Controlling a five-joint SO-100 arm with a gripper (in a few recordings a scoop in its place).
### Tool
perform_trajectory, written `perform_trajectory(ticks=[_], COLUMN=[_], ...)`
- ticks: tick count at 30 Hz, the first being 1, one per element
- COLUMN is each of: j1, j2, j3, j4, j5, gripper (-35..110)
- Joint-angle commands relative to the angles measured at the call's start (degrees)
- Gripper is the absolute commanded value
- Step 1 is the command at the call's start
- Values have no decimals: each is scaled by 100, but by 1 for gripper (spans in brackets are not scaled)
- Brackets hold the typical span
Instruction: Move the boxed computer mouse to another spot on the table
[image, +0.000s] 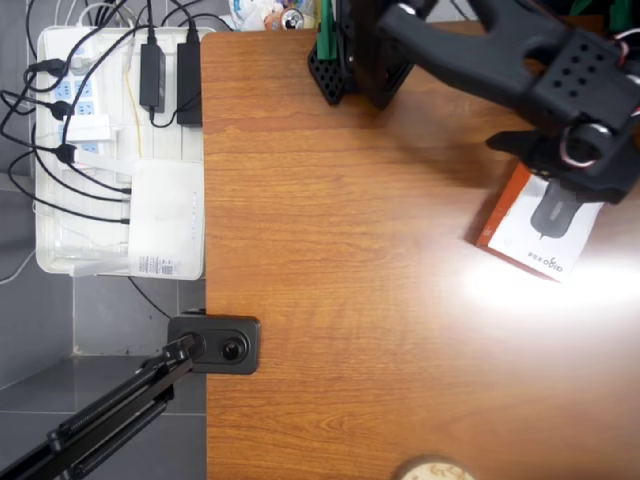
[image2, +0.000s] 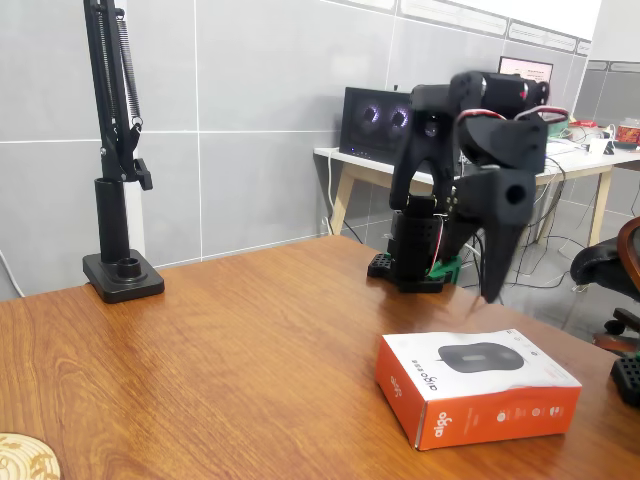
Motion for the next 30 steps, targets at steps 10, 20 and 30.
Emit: perform_trajectory(ticks=[10, 20, 30], j1=[-35, -105, -193], j2=[-2285, -2663, -2725], j3=[-2268, -2540, -2461], j4=[62, 132, -193], j5=[-114, -105, -193], gripper=[76, 75, 77])
